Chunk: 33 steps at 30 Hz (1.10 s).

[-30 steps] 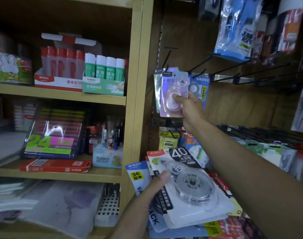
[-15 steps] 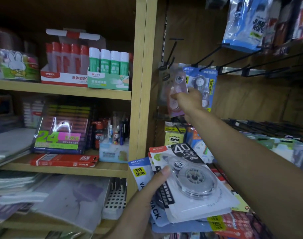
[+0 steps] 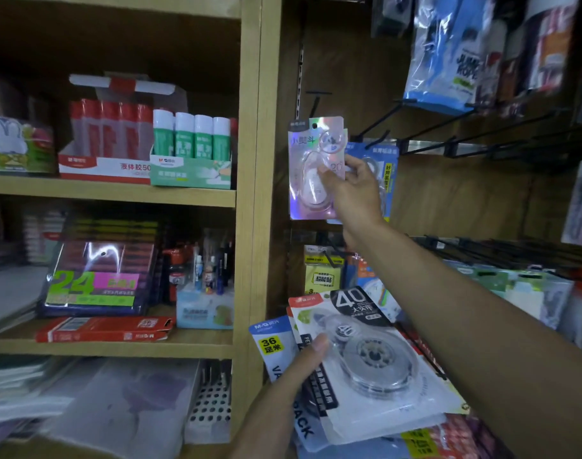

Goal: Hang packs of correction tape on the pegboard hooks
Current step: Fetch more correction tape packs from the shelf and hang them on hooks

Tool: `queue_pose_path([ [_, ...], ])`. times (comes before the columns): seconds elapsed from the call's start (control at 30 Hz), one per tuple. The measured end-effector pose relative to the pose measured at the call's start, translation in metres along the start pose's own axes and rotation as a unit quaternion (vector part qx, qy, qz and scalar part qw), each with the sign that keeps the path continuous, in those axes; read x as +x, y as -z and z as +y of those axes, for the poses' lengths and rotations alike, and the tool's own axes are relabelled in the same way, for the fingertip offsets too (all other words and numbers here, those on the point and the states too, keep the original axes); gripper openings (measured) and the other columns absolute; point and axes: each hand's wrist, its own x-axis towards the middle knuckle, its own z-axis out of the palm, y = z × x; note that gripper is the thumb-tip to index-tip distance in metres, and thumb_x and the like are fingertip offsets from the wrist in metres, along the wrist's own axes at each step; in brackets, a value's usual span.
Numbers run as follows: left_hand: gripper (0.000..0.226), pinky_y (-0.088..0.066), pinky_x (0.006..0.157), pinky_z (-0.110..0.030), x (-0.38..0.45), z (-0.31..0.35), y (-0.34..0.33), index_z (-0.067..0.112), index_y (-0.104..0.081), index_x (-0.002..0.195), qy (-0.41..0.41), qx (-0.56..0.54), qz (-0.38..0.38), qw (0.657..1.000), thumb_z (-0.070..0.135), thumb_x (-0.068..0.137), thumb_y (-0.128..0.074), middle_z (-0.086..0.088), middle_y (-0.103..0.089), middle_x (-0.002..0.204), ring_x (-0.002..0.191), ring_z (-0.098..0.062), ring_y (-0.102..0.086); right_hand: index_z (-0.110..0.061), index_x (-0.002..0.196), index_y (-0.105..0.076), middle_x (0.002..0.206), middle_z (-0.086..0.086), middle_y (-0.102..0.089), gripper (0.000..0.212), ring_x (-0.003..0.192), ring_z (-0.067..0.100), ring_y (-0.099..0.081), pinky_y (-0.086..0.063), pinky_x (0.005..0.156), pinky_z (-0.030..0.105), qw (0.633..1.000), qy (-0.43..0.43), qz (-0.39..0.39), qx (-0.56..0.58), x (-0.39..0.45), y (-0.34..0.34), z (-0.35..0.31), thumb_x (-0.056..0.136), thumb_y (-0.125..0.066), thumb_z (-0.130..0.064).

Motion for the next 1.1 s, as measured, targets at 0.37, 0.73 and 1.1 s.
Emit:
queue_pose_path([
  [0.37,0.043,-0.036,0.077,-0.032,-0.004,-0.009,0.009,-0.007,-0.025,0.144,-0.027,-0.008,-0.033,0.999,0.004,0.103,-0.029,-0.028,-0.032,0.15,0.139,-0.034,-0.035,-0.018,0.13,-0.054,0.09,-0.014,-0.062,0.039,0.073,-0.002,-0.066,-0.049,0.055,0.016,0.999,-0.043,0.005,-0.022,0.009,0.001,-0.006,0.095,-0.071,-0.024],
  [0.73,0.023,-0.036,0.047,-0.003,0.008,-0.015,0.003,0.009,-0.048,0.079,-0.042,0.024,-0.014,0.999,0.02,0.099,-0.046,0.002,-0.051,0.077,0.065,0.001,-0.05,-0.015,0.134,-0.064,0.122,-0.001,-0.068,0.044,0.11,0.017,-0.064,-0.047,0.095,0.024,0.966,0.026,-0.012,-0.257,0.052,-0.003,0.02,0.094,-0.067,-0.034],
  [1.1,0.051,-0.036,0.086,-0.011,-0.025,-0.048,0.018,0.007,-0.037,0.147,0.019,-0.193,-0.04,0.98,0.017,0.099,-0.05,-0.016,-0.042,0.149,0.135,-0.027,-0.046,-0.015,0.147,-0.051,0.147,0.005,-0.057,0.055,0.131,0.024,-0.056,-0.044,0.095,0.023,0.942,0.011,-0.036,-0.335,0.065,0.0,0.025,0.098,-0.063,-0.036],
])
